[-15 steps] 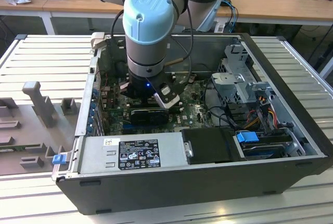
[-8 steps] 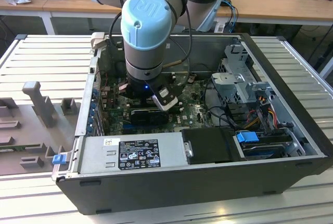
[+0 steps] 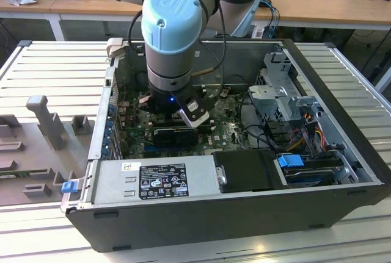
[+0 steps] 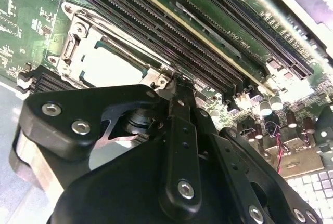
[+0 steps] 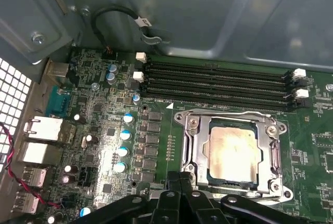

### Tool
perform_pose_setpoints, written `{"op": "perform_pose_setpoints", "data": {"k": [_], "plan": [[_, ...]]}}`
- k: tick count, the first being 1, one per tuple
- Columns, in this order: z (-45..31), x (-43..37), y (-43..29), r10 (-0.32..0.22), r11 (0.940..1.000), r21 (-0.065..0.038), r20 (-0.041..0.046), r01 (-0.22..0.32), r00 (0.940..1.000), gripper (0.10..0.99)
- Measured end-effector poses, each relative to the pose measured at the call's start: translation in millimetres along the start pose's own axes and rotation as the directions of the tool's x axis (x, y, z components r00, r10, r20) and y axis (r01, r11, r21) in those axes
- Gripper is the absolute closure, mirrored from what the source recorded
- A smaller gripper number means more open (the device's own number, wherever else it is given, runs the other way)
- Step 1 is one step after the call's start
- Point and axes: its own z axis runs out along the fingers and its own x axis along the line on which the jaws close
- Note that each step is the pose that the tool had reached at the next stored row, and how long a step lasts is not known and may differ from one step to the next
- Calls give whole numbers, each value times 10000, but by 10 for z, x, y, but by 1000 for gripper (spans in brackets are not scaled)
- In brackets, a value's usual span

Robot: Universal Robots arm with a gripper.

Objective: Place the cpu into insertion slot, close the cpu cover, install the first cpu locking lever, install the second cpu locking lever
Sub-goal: 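Install the second cpu locking lever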

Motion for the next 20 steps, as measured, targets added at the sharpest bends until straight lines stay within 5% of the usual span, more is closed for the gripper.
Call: {"op": "perform_pose_setpoints", "data": {"k": [8, 15, 19, 20], "plan": [[-333, -26, 116, 0, 10000, -2, -4, 0, 10000, 980], [-345, -324, 89, 21, 9999, -167, -48, -22, 10000, 980], [-401, -358, 89, 35, 9998, -179, -90, -37, 10000, 980], [-417, -351, 20, 40, 9998, -181, -101, -42, 9999, 980]]}}
